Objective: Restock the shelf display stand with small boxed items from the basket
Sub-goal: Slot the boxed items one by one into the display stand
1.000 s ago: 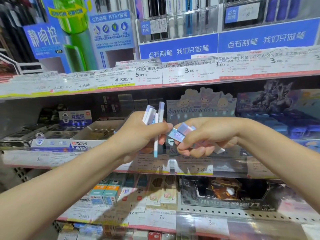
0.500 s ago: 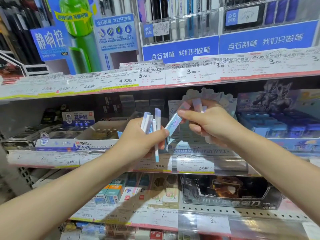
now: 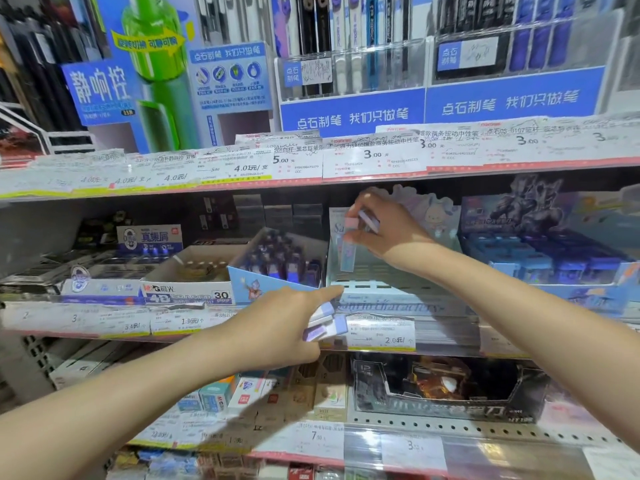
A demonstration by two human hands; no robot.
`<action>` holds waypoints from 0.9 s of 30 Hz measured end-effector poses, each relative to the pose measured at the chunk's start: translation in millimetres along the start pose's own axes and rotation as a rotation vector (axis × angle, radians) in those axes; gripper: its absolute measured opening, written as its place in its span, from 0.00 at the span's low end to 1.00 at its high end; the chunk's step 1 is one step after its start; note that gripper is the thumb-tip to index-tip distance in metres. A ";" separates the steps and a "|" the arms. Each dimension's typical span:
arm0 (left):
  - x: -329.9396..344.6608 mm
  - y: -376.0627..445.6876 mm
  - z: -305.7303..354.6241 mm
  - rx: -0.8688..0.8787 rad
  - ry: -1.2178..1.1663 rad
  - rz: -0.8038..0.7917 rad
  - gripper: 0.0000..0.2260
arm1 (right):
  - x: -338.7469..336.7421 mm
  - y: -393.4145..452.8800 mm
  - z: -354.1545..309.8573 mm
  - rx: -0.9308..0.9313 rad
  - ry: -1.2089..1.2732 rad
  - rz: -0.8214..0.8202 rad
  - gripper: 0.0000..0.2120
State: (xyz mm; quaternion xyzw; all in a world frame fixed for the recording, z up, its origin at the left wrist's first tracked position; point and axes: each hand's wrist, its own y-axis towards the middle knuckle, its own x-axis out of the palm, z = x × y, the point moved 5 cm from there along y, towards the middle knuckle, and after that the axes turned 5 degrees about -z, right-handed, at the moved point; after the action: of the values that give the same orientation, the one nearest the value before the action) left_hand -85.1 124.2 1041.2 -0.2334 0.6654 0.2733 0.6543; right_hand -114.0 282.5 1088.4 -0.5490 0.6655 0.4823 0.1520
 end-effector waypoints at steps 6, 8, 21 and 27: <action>-5.6 4.1 -0.6 -0.001 -0.042 -0.054 0.32 | 8.7 6.1 -2.4 -0.074 -0.043 -0.033 0.10; -6.3 5.5 -1.9 0.003 -0.041 -0.065 0.32 | 9.7 8.2 -2.5 -0.087 -0.059 -0.044 0.09; -3.7 4.0 -4.2 0.014 -0.069 -0.120 0.35 | 17.8 0.2 9.5 -0.097 -0.098 -0.089 0.11; -6.2 4.6 -4.0 0.039 -0.283 -0.065 0.27 | 9.4 -5.8 11.1 0.117 0.361 -0.099 0.21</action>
State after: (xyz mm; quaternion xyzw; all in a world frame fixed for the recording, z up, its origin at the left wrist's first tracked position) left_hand -90.9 124.6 1047.6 -0.2011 0.5639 0.2691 0.7545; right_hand -115.9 286.5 1073.4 -0.6489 0.6809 0.3286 0.0855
